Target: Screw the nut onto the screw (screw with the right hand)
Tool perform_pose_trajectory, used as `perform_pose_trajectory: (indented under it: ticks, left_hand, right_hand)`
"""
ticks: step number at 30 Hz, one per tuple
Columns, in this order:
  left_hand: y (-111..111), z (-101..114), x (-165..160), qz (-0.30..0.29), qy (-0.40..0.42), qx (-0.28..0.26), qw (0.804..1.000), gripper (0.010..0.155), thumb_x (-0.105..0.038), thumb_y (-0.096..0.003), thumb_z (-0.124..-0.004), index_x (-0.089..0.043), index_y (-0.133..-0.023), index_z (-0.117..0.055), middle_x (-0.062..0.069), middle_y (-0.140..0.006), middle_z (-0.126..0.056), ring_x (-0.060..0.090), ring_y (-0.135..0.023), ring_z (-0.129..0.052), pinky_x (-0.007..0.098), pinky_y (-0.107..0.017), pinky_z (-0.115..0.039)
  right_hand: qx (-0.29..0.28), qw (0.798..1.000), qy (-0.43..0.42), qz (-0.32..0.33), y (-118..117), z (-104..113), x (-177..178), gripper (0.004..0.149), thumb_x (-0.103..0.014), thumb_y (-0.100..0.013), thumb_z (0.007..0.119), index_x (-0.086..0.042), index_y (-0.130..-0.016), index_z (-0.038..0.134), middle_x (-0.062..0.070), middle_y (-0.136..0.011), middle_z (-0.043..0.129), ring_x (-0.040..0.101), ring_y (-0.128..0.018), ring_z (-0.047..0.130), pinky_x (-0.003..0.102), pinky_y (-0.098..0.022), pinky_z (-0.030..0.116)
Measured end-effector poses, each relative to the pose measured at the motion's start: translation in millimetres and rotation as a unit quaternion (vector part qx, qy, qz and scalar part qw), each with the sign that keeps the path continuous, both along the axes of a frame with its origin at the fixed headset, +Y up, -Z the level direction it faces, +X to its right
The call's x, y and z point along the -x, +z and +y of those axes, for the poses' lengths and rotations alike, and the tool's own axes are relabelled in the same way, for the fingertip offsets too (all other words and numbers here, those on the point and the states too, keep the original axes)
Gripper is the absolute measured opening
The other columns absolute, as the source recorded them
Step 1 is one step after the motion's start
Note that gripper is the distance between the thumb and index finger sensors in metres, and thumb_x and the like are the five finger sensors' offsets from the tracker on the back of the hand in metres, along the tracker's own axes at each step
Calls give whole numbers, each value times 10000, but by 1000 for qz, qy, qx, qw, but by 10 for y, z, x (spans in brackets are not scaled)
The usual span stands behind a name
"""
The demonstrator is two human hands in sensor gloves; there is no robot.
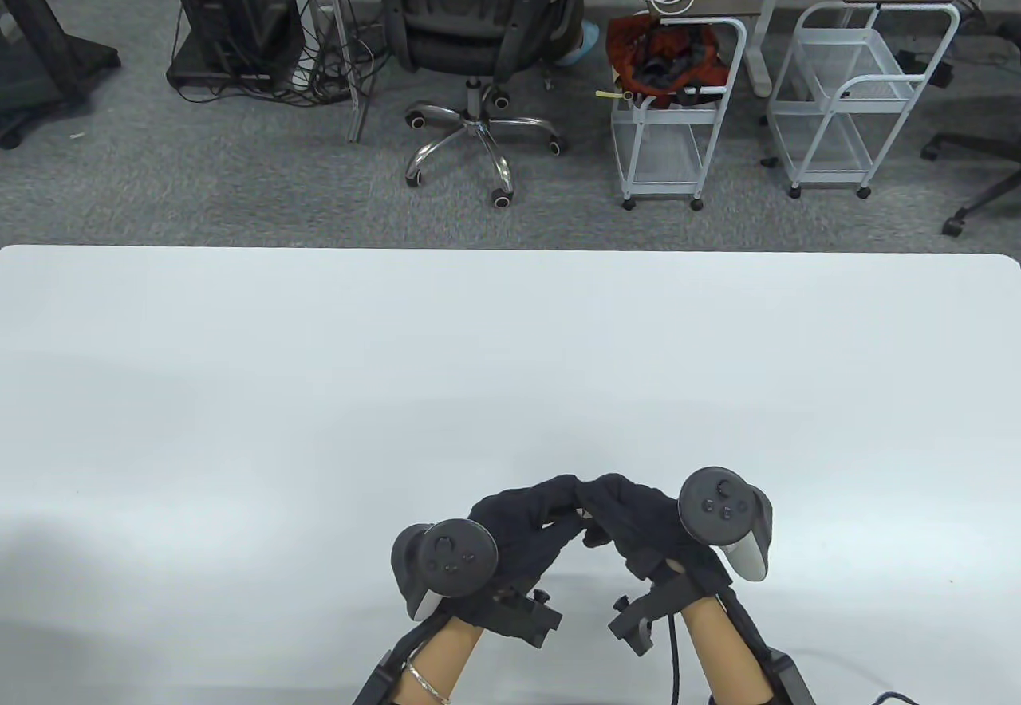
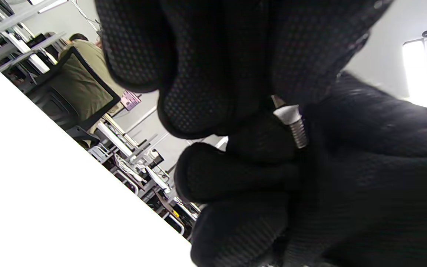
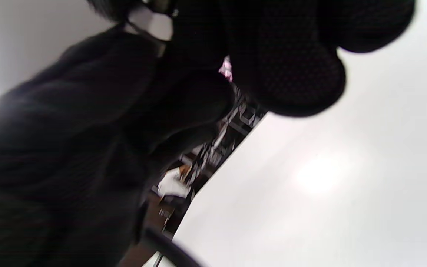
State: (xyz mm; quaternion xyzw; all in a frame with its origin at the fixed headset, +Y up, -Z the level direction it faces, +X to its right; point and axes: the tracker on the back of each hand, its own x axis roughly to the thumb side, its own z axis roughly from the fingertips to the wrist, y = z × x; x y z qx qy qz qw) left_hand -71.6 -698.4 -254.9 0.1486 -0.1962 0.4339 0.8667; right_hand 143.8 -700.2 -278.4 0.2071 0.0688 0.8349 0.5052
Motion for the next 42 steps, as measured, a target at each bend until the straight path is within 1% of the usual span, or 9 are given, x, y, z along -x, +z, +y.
perform_pose_trajectory:
  ticks: [2,8,12,18,23,28,34,38,42]
  left_hand:
    - [1,-3,5,0,-1,1,1000,411,-411,-421,-869,-257,-800,-898,-87,-688,-1077,92,-545,-1093,318,-507,-884]
    - [-3,-11,-11,-16,20,12,1000,416,-420,-419,-867,-251,-798,-900,-92,-679,-1079,86,-541,-1093,316,-509,-883]
    - [-4,5,16,-1,10,4,1000,411,-412,-421,-869,-253,-798,-900,-87,-681,-1079,88,-538,-1095,316,-503,-885]
    - [3,0,-17,-16,15,5,1000,414,-421,-418,-869,-254,-795,-900,-95,-674,-1081,83,-536,-1095,313,-505,-886]
    - [-2,11,14,-2,9,1,1000,411,-411,-420,-870,-251,-797,-901,-88,-679,-1080,88,-536,-1095,315,-501,-886]
    - [0,-2,-16,-11,9,2,1000,414,-419,-417,-869,-248,-792,-903,-95,-668,-1083,82,-529,-1096,311,-500,-888]
    - [1,1,-2,-5,8,2,1000,409,-409,-418,-870,-250,-794,-903,-89,-673,-1082,85,-531,-1096,313,-500,-888]
    - [-2,-12,-18,-10,7,2,1000,417,-413,-419,-867,-233,-793,-904,-93,-660,-1086,81,-524,-1097,312,-497,-889]
    - [-9,-17,-31,-14,-3,-1,1000,420,-417,-421,-864,-233,-797,-903,-97,-664,-1085,82,-529,-1097,312,-501,-888]
  right_hand:
    - [20,999,13,30,-7,-3,4,509,-414,-613,651,51,-811,707,344,-799,820,407,-578,954,574,-462,710]
    - [-54,997,15,-59,12,25,-9,489,-419,-615,585,-6,-614,848,247,-564,984,306,-328,1039,509,-326,790]
    - [15,999,8,39,-6,19,7,501,-405,-613,652,53,-806,717,346,-791,829,413,-569,957,578,-459,710]
    - [-59,996,12,-63,16,30,-19,488,-418,-615,580,-15,-598,854,238,-550,990,300,-311,1041,504,-317,794]
    - [18,999,9,35,0,31,-2,503,-408,-612,657,51,-809,716,345,-793,828,411,-569,956,575,-459,709]
    - [-64,995,5,-77,21,8,-6,487,-421,-610,596,-13,-587,862,239,-535,997,295,-296,1045,504,-307,797]
    - [12,1000,15,23,9,30,-18,497,-416,-609,660,43,-787,733,328,-765,854,388,-541,973,562,-445,724]
    - [-53,997,7,-64,15,-7,-12,483,-432,-606,618,-10,-606,851,237,-549,988,292,-312,1040,500,-317,794]
    - [-52,996,23,-70,22,2,-22,486,-427,-613,592,-25,-582,863,216,-523,1000,275,-286,1044,488,-304,801]
